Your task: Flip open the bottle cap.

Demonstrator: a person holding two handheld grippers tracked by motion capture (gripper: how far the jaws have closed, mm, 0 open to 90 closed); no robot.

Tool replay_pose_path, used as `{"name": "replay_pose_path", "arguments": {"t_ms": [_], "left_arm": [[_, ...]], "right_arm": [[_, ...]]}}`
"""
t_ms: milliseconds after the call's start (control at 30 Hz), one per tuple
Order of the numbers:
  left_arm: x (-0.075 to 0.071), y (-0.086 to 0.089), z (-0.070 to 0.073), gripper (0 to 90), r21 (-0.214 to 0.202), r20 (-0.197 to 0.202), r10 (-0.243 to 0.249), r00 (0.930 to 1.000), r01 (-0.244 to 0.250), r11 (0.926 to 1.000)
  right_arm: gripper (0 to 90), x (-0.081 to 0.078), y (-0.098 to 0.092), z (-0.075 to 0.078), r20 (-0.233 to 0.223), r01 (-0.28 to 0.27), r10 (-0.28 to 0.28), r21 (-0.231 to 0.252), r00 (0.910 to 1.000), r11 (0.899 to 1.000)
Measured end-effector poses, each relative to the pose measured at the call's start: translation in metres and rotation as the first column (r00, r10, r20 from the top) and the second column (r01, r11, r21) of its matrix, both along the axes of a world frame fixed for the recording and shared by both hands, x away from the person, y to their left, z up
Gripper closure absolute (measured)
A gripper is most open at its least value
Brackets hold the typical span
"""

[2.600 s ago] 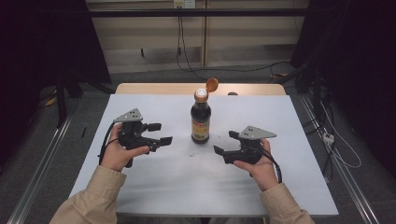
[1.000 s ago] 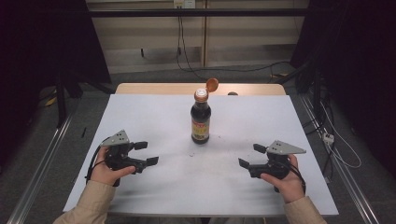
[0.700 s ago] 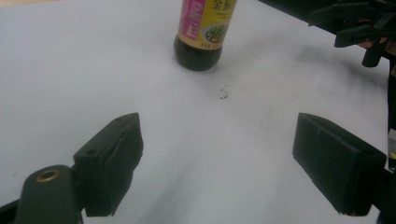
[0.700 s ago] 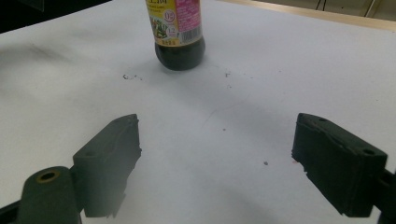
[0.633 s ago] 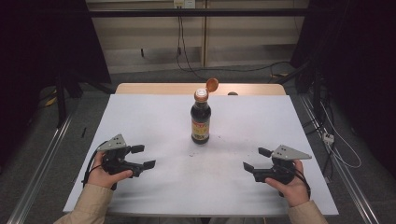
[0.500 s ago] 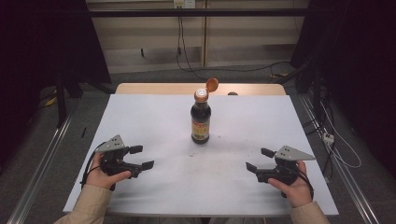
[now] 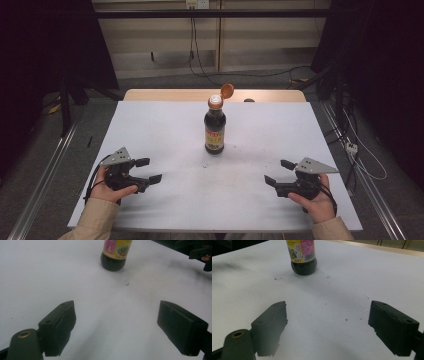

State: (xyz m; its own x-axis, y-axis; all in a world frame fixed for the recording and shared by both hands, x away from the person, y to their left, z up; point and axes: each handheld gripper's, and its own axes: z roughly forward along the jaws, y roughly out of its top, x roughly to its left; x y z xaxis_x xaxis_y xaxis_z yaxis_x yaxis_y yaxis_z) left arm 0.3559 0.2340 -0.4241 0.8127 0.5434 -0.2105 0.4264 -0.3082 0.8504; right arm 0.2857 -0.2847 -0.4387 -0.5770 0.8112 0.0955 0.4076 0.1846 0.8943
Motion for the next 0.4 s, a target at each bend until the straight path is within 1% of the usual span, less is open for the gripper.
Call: {"name": "replay_pose_path", "arguments": {"t_ms": [33, 100, 200, 333, 400], "left_arm": [[-0.0002, 0.0003, -0.0002, 15.1, -0.003, -0.001, 0.002, 1.0, -0.002, 1.0], [-0.0002, 0.0008, -0.0008, 15.1, 0.003, 0.001, 0.006, 1.0, -0.006, 1.0], [0.0004, 0.0005, -0.002, 15.1, 0.007, -0.002, 0.008, 1.0, -0.008, 0.9999], [0.0001, 0.0002, -0.0028, 15.1, 0.011, -0.002, 0.002, 1.0, -0.002, 0.9999], [0.0001, 0.0005, -0.0025, 15.0, 0.006, 0.001, 0.006, 1.0, -0.006, 1.0]], "right_arm": [[15.0, 0.0, 0.0002, 0.0, 0.0, 0.002, -0.002, -0.002, 1.0, 1.0], [14.9, -0.0001, 0.0012, -0.0006, -0.001, 0.003, -0.003, -0.005, 1.0, 1.0], [14.9, 0.0002, 0.0026, -0.0018, -0.001, -0.003, 0.003, -0.025, 1.0, 1.0], [14.9, -0.0007, 0.0023, -0.0016, -0.002, 0.0, 0.0, -0.02, 1.0, 1.0], [14.9, -0.0008, 0.0023, -0.0017, -0.002, 0.002, -0.002, -0.023, 1.0, 1.0]]}}
